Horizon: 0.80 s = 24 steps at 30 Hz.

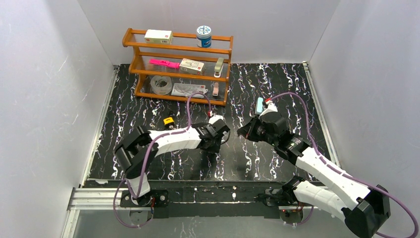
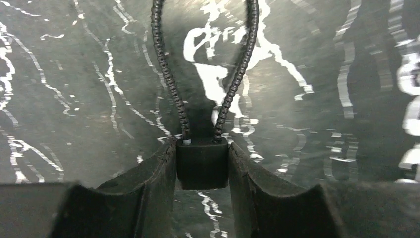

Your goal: Unlock with the key

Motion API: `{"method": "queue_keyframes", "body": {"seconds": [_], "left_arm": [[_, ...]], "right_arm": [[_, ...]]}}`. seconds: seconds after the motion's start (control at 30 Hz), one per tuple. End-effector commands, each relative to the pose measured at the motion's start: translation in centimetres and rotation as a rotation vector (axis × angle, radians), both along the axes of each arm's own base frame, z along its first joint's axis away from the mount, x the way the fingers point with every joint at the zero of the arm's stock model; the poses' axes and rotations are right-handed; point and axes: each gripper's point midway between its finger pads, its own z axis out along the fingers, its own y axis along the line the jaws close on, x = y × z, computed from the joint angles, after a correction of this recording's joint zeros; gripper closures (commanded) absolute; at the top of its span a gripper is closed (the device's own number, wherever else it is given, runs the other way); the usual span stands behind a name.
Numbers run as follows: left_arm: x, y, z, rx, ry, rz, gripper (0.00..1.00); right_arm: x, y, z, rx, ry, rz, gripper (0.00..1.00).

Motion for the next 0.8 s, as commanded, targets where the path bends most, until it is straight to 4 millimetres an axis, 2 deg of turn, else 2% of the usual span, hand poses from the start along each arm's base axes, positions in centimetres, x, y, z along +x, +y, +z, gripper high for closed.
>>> {"method": "queue_keyframes", "body": {"seconds": [0.0, 0.13, 0.33, 0.43, 0.53, 0.63, 0.77], "left_arm": [[1.7, 2.9, 1.1, 0.253, -0.149, -0.082, 0.93], [1.6, 3.3, 0.4, 0.309, -0.133, -0.112, 0.82], [1.7, 3.2, 0.5, 0.317, -0.134, -0.124, 0.46], [2.1, 2.6, 1.3, 0.300, -0.150, -0.132, 0.39], [2.7, 2.1, 1.7, 0.298, -0.169, -0.130, 0.40], [3.1, 1.2, 1.9, 0.274, -0.180, -0.128, 0.50], [3.1, 0.2, 0.5, 0.262, -0.145, -0.144, 0.65]], "right_arm": [[0.4, -0.9, 1.1, -0.002, -0.020, -0.054, 0.99], [0.2, -1.2, 0.6, -0.010, -0.012, -0.065, 0.99], [0.1, -1.7, 0.5, -0.013, -0.015, -0.078, 0.99], [0.0, -1.9, 0.5, -0.018, -0.017, -0.083, 0.99], [-0.1, -2.0, 0.5, -0.017, -0.018, -0.083, 0.99], [-0.2, -2.1, 0.5, -0.021, -0.019, -0.083, 0.99], [-0.2, -2.3, 0.4, -0.023, -0.017, -0.088, 0.99]]}}
